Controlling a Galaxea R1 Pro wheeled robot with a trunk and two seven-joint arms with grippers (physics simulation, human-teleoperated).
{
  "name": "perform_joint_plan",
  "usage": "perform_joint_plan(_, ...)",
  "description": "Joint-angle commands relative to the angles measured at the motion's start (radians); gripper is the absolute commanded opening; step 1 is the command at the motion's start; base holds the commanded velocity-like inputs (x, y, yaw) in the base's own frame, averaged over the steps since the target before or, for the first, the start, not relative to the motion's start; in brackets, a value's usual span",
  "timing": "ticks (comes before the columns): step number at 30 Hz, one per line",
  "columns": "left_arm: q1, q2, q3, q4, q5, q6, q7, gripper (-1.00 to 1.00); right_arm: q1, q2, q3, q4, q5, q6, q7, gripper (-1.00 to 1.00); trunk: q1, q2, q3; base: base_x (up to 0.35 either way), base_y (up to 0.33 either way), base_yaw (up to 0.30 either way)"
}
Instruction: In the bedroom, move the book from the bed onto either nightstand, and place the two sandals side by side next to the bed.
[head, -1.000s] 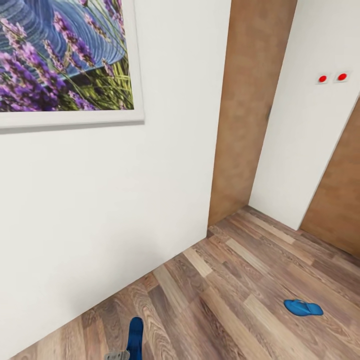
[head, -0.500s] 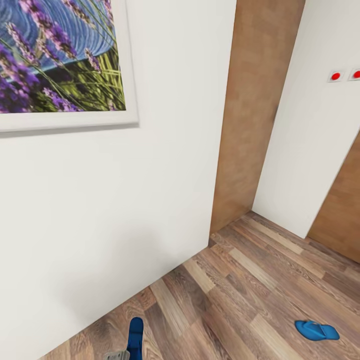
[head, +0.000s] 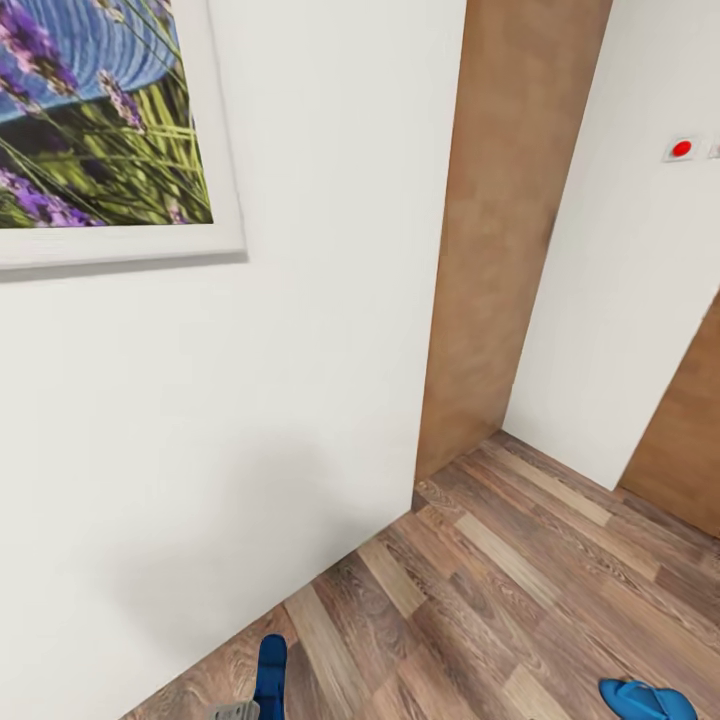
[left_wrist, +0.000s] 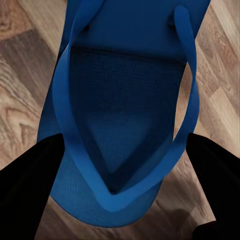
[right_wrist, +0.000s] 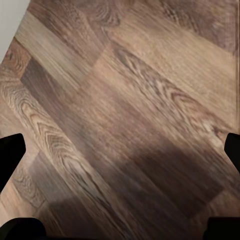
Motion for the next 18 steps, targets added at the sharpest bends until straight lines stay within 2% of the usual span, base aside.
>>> perform_joint_plan(1, -0.001, 0.001, -0.005, 0.001, 0.006, -0.004, -0.002, -1.0, -0.001, 0.0, 0.0, 0.002, -0.008, -0.001, 0.004, 1.0, 0.0, 0.0, -0.001, 0.05, -0.014, -0.207)
perform_joint_plan(18, -0.001, 0.001, -0.005, 0.001, 0.006, -0.004, -0.003, -1.0, -0.001, 0.0, 0.0, 0.002, -0.008, -0.001, 0.004, 1.0, 0.0, 0.0, -0.001, 0.009, -0.001, -0.289)
